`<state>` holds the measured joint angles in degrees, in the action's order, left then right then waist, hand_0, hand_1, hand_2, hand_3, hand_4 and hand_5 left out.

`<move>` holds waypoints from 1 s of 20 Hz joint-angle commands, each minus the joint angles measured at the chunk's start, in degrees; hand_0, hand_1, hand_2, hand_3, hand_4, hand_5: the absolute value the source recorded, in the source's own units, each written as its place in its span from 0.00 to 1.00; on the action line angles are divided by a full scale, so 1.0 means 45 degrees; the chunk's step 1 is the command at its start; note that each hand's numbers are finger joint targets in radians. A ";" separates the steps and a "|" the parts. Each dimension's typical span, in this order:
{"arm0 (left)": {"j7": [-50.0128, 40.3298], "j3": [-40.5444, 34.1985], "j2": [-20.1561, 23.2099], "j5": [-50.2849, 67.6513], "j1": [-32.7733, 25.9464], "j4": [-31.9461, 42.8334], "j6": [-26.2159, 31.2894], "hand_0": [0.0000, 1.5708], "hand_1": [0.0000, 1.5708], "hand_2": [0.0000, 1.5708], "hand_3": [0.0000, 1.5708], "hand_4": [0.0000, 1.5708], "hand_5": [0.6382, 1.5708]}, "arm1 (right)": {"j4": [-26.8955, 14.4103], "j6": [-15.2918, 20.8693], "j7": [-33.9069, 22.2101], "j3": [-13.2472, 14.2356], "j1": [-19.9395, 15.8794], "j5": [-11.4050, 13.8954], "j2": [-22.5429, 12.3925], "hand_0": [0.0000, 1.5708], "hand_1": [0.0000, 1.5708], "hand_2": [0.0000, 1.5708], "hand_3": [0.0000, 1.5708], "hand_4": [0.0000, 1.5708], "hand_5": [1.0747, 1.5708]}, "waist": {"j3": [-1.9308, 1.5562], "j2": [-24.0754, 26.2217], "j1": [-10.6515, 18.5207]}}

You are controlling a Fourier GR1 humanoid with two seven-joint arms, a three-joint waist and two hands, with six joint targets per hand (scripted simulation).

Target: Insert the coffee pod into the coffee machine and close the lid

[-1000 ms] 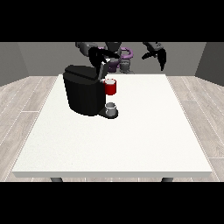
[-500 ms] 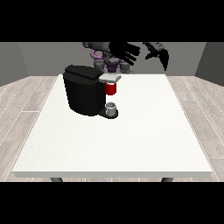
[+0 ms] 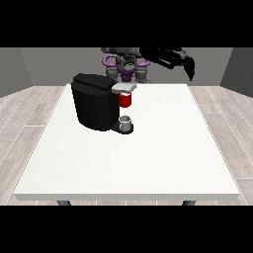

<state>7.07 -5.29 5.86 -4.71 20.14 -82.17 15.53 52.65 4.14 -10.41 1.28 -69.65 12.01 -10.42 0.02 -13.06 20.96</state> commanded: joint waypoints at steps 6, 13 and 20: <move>0.0087 0.0112 -0.0142 -0.0024 0.0346 -0.0350 -0.0221 0.00 0.00 0.00 0.00 0.24 1.00 | -0.1201 0.0040 0.0891 0.0341 -0.1141 0.0216 -0.0062 0.00 0.00 0.00 0.00 0.00 1.00 | 0.0000 -0.1010 0.0535; 0.0385 -0.0205 0.0440 0.0671 0.0409 -0.0190 0.0751 0.00 0.00 0.00 0.00 0.18 1.00 | -0.1786 0.0214 0.0903 0.0739 -0.1598 -0.0082 0.0412 0.00 0.00 0.00 0.00 0.00 1.00 | 0.0003 -0.1264 0.0810; -0.0027 0.0262 -0.0054 0.0451 0.0423 -0.0712 0.0347 0.00 0.00 0.00 0.00 0.22 1.00 | -0.2217 -0.0035 0.2007 0.1323 -0.2238 -0.0287 -0.0289 0.00 0.00 0.00 0.00 0.00 1.00 | 0.0000 -0.1625 0.0935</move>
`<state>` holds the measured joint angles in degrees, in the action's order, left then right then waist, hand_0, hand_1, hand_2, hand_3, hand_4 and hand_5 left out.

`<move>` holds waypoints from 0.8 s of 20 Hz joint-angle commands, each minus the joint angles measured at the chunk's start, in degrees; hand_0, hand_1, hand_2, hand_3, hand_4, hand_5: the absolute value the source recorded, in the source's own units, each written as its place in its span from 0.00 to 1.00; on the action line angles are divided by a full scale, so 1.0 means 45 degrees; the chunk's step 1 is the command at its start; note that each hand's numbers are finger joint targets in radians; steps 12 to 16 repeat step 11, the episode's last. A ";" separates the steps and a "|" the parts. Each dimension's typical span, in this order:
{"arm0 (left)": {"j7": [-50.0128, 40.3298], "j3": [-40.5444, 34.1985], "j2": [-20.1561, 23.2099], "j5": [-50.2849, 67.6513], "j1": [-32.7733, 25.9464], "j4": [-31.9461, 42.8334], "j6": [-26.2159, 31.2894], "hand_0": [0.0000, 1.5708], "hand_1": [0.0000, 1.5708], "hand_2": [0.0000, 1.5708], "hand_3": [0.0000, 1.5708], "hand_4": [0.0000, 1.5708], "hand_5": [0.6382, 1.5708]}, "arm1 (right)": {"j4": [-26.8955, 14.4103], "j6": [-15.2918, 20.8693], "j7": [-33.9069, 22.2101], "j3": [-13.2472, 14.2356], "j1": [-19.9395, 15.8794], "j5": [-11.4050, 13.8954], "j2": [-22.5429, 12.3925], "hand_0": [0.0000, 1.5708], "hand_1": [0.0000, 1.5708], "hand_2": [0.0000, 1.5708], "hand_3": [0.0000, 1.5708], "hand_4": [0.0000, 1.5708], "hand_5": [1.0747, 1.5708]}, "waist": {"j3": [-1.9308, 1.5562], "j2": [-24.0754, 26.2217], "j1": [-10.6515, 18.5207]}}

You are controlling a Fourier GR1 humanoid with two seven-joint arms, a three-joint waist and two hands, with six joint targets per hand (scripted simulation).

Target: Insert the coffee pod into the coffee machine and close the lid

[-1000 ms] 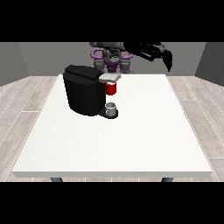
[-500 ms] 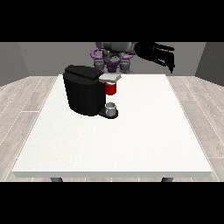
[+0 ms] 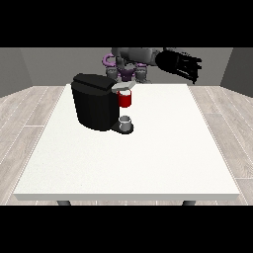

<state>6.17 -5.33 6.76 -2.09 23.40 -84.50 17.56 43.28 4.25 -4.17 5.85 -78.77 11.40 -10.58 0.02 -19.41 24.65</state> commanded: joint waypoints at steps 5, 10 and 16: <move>-0.0534 -0.0438 0.0229 0.0435 -0.0373 0.0368 0.0142 0.00 0.00 0.00 0.00 0.16 1.00 | 0.0278 -0.0218 0.1483 -0.0546 0.1298 -0.0266 0.1794 0.00 0.00 0.00 0.00 0.00 1.00 | -0.0003 0.1259 -0.1071; 0.0265 -0.0420 0.0219 0.0066 -0.1634 0.1224 0.0099 0.00 0.00 0.00 0.00 0.17 1.00 | 0.1142 -0.0163 0.2899 -0.1822 0.3712 -0.1295 0.2319 0.00 0.00 0.00 0.00 0.17 1.00 | -0.0004 0.2337 -0.1658; 0.0467 -0.0794 0.0306 0.0181 -0.1462 0.1678 -0.0051 0.00 0.00 0.00 0.00 0.17 1.00 | 0.1320 -0.0476 0.2557 -0.1952 0.3625 -0.1431 0.2326 0.00 0.00 0.00 0.00 0.17 1.00 | -0.0001 0.2514 -0.2208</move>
